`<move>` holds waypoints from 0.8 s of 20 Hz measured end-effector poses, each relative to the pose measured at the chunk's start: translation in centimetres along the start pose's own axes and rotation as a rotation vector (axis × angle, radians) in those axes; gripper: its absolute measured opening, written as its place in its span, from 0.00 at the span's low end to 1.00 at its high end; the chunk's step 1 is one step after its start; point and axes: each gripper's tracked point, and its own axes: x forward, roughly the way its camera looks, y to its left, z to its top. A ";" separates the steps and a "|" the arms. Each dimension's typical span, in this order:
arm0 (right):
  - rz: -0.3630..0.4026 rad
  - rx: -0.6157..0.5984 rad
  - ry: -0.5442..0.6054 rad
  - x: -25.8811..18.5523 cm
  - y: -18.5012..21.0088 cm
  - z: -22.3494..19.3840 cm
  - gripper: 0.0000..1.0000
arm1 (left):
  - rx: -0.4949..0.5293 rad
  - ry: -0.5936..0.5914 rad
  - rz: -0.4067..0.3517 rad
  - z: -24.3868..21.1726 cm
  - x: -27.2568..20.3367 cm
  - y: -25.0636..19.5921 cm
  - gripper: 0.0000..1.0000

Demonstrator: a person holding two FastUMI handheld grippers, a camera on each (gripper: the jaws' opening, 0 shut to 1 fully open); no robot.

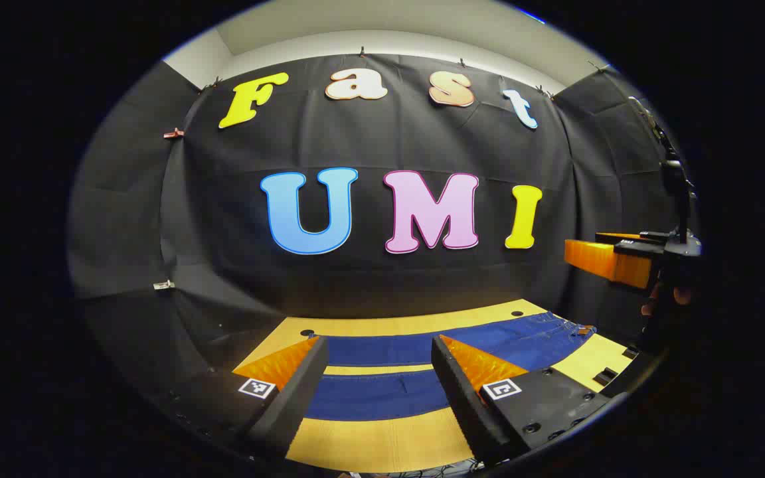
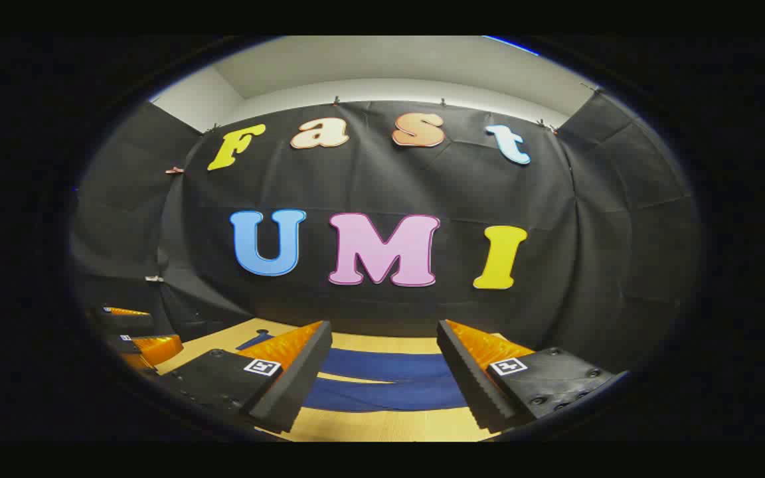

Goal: Grasp the waist and the cuffs of the jeans and fold them to make the two legs overlap; first hold the waist and fold one-third of the jeans toward the cuffs, then hold the cuffs and fold the remaining one-third in the same direction to finish folding.

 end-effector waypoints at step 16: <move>0.016 0.012 0.011 2.9 -2.7 -0.7 0.98 | -0.102 0.006 0.086 0.3 4.0 2.2 0.98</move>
